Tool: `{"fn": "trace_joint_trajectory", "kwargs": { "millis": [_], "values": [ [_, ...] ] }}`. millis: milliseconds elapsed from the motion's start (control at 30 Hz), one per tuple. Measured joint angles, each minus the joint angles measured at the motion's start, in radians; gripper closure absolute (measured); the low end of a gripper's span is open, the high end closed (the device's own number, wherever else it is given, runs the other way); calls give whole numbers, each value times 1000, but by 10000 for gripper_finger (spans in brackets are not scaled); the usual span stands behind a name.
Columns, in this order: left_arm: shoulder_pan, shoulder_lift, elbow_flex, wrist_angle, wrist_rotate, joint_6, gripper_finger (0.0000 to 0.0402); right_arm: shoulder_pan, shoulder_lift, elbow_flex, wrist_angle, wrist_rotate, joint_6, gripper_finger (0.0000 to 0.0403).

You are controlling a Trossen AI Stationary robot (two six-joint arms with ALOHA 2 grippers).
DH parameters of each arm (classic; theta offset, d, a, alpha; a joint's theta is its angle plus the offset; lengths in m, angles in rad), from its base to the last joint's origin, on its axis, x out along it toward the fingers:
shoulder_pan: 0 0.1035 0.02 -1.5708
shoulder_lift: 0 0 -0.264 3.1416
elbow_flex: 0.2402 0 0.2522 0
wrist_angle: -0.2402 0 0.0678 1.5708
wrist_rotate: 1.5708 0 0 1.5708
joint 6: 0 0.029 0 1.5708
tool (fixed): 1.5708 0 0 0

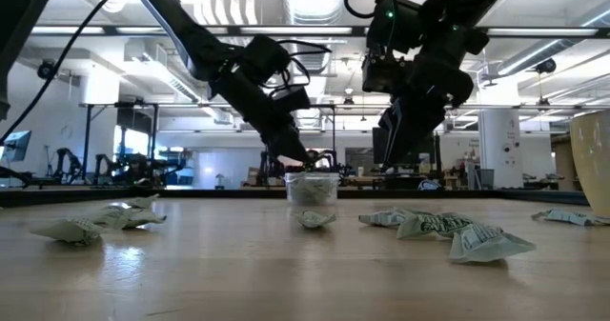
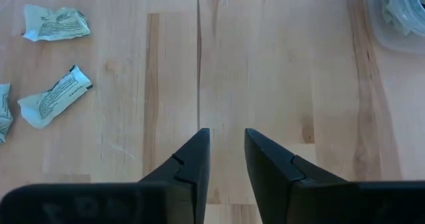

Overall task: Pick and place Stevia / Truvia into bins
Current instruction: Put the green stevia packet into the transparent bin

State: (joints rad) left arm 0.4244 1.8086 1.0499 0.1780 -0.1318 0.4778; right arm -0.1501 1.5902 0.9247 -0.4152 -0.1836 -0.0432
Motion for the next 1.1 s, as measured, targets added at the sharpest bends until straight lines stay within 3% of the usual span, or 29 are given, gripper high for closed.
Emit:
{"fn": "trace_joint_trajectory", "kwargs": {
  "millis": [233,400,533,833,1100],
  "values": [
    [-2,-30,-11,-34,0,-22,247,0,0,-7,-1,0,54,309],
    [-14,-101,-17,-244,0,-59,211,6,0,-11,-123,-3,151,312],
    [-32,-169,-58,-335,8,-79,205,20,0,-9,-243,-28,254,318],
    [-47,-316,-204,-250,10,-71,204,117,0,-1,-397,-129,473,319],
    [-47,-392,-271,-203,9,-69,204,215,0,-1,-407,-129,582,326]
  ]
}}
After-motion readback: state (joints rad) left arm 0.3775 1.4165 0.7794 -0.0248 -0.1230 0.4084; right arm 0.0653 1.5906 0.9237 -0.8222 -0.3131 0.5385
